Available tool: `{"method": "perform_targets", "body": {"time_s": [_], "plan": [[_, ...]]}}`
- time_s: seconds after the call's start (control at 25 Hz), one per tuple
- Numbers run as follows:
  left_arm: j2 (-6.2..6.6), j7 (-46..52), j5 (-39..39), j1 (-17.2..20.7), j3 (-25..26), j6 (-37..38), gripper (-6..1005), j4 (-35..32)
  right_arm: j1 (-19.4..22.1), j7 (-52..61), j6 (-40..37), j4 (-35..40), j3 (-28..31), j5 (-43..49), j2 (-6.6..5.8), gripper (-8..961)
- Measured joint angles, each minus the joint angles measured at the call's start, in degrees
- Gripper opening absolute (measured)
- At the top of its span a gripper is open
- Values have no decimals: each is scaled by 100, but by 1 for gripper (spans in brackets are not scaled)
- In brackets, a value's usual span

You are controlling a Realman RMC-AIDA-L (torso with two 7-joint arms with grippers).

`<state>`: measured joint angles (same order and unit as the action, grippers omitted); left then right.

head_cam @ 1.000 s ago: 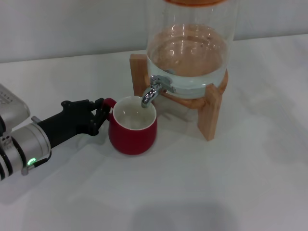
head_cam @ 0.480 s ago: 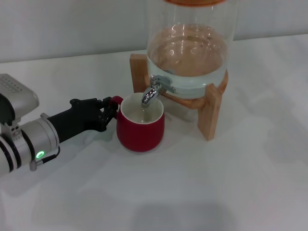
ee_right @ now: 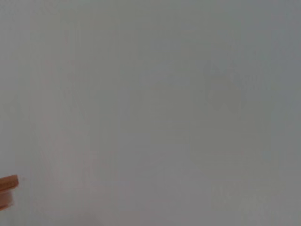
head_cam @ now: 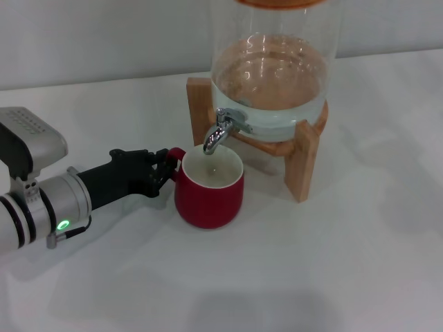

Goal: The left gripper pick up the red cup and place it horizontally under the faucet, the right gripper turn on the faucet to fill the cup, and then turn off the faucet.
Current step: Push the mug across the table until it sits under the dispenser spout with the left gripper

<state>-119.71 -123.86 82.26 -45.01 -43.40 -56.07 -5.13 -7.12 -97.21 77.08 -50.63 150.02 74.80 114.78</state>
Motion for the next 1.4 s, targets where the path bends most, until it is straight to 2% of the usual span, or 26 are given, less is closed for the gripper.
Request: {"method": "perform_targets", "body": {"time_s": [0.36, 0.92, 1.12, 1.24, 1.4], "plan": [[-1, 193, 0, -1, -315, 334, 134, -9, -4, 0, 0, 0, 0, 0, 8, 721], [-9, 200, 94, 10, -291, 370, 105, -48, -5, 0, 0, 0, 4, 0, 9, 720], [-9, 199, 147, 26, -283, 360, 163, -50, -2, 0, -5, 0, 8, 0, 9, 720], [-9, 198, 149, 43, -282, 351, 269, -50, 0, 0, -7, 0, 9, -12, 9, 720], [-7, 273, 150, 57, -287, 339, 270, -60, 34, 0, -5, 0, 10, -75, 9, 720]]}}
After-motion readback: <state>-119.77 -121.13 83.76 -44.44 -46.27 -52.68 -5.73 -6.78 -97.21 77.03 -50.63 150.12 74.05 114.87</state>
